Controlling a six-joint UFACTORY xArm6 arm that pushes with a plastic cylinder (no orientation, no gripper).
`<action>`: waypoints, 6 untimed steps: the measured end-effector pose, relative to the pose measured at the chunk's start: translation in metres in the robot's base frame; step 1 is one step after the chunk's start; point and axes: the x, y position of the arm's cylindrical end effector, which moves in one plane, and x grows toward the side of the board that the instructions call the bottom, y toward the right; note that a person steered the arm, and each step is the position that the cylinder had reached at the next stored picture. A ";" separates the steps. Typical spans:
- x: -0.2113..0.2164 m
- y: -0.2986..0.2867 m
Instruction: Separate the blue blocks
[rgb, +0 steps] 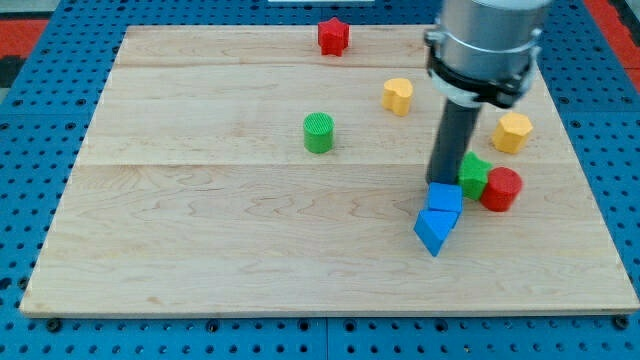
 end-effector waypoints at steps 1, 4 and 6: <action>0.016 -0.037; 0.066 -0.002; 0.098 -0.085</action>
